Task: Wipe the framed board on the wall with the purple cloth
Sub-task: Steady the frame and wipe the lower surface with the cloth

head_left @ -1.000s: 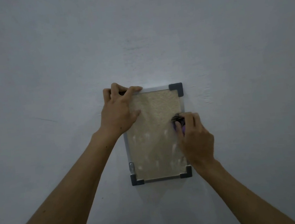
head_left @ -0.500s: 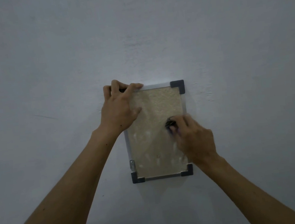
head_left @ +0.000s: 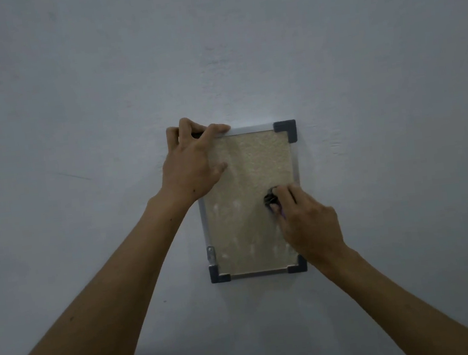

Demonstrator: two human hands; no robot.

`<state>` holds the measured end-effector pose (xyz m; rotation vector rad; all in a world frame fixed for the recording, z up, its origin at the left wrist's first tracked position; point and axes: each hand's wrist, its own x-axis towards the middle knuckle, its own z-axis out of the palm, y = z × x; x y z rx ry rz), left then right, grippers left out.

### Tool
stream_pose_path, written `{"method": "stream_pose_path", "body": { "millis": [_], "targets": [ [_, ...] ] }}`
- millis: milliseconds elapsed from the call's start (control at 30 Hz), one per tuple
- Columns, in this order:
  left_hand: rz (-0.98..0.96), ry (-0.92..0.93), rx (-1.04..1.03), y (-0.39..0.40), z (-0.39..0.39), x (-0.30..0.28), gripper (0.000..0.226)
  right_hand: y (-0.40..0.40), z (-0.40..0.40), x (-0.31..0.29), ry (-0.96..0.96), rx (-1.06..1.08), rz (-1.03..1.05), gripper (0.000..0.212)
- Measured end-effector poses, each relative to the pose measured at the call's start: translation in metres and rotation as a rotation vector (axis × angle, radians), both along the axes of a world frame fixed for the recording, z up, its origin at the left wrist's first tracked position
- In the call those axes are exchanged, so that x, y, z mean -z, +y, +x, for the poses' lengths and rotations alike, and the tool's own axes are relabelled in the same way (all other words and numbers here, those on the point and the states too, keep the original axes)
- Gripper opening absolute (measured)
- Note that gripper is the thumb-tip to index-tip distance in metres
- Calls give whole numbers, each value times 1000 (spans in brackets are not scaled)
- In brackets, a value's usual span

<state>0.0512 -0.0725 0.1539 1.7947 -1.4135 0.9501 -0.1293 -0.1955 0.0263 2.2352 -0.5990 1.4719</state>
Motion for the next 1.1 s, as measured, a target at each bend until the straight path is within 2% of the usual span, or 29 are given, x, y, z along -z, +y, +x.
{"method": "stream_pose_path", "body": {
  "millis": [133, 267, 300, 433, 533, 600, 700, 733, 833, 867, 1000, 1100],
  "targets": [
    [-5, 0, -4, -2, 0, 1, 64, -4, -8, -9, -175, 45, 176, 26],
    [4, 1, -3, -1, -1, 0, 64, 5, -2, 5, 35, -18, 27, 20],
    [2, -1, -3, -1, -1, 0, 64, 2, -5, 3, 42, -19, 25, 19],
    [-6, 3, -3, 0, -2, 1, 64, -1, -9, -3, -146, 8, 168, 20],
    [8, 2, -7, 1, -3, 0, 65, 5, -2, 6, -2, -33, 40, 17],
    [7, 2, -6, 0, -3, 0, 65, 1, -7, 1, 20, -12, 41, 17],
    [0, 6, -9, 0, -4, 1, 65, -1, -13, -7, -145, 49, 143, 19],
    [1, 7, -12, 0, -4, 1, 64, 1, -11, -5, -133, 49, 129, 19],
    [8, 4, -17, 1, -5, 1, 64, 5, -8, 7, 75, 4, 11, 17],
    [5, 0, -18, 1, -5, 1, 64, 3, -11, 6, 84, 10, 14, 17],
    [-5, -3, -22, 1, -7, 2, 64, 1, -18, -5, -108, 53, 142, 18],
    [0, -5, -24, 2, -8, 1, 64, 9, -12, 7, 45, 10, 29, 16]
  ]
}}
